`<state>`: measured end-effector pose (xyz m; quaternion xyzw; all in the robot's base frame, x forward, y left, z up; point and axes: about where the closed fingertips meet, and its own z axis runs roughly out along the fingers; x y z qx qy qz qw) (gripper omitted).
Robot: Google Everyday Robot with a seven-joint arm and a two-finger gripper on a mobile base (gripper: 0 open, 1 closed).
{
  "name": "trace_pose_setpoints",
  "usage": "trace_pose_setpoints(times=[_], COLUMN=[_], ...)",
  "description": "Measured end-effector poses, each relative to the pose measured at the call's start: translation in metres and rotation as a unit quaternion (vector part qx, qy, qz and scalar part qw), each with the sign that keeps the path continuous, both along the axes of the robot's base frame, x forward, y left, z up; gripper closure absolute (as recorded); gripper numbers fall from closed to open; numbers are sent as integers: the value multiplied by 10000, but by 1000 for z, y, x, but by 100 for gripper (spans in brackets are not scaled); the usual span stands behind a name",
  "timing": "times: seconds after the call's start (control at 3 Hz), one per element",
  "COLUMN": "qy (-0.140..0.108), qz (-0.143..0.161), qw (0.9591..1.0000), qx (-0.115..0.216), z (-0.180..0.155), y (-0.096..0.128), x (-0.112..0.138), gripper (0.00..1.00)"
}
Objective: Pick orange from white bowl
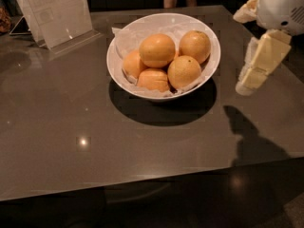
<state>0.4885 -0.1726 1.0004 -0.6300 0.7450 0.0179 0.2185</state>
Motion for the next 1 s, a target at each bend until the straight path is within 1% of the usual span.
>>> trace_pose_setpoints(times=[0.33,0.67,1.0], qy=[-84,-147,-124], qz=[235,571,895], qw=[9993,9973,9946], qx=[279,432,505], z=[13,24,28], y=[24,55,86], x=[32,55,73], gripper=[0,0,0])
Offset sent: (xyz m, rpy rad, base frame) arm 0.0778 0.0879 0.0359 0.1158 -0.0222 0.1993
